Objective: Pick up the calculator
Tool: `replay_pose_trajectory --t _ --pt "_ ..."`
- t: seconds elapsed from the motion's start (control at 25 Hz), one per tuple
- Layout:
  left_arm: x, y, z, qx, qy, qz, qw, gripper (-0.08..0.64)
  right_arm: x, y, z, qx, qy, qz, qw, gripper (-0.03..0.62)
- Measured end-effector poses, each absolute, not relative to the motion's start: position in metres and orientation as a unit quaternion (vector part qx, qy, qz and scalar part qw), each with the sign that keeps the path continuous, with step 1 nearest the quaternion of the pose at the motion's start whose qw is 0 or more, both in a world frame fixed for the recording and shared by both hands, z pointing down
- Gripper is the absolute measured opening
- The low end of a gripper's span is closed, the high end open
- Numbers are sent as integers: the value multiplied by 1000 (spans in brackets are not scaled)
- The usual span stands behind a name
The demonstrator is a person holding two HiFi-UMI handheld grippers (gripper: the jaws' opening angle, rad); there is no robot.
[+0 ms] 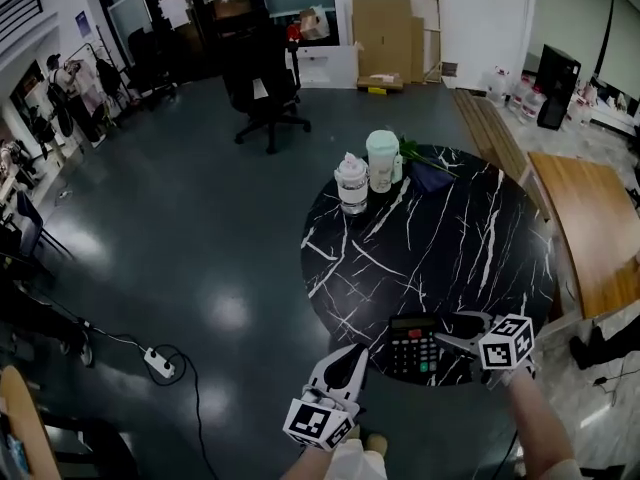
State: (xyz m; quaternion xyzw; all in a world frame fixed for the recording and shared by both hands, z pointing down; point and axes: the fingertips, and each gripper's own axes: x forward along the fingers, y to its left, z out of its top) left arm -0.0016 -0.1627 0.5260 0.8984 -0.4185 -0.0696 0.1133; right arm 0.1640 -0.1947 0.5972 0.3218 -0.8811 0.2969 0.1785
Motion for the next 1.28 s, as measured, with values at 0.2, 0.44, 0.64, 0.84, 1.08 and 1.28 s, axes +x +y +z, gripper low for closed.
replay_pose_trajectory --t 0.2,0.44,0.64,0.84,1.08,1.28 --pt "1 -169 549 900 -412 -68 125 8 161 -226 631 274 -869 343 228 238" --pt "-4 -178 569 891 -426 -72 139 8 152 -222 658 177 -835 448 267 238" --pt "-5 -179 576 888 -430 -70 146 8 147 -225 662 159 -817 492 256 236" --pt "-4 -176 585 885 -431 -71 161 8 144 -222 663 134 -816 494 270 198" --pt "-6 -174 592 882 -432 -73 172 8 142 -222 662 109 -824 488 267 110" --pt "-11 -174 591 880 -436 -72 174 8 141 -213 655 85 -830 497 239 75"
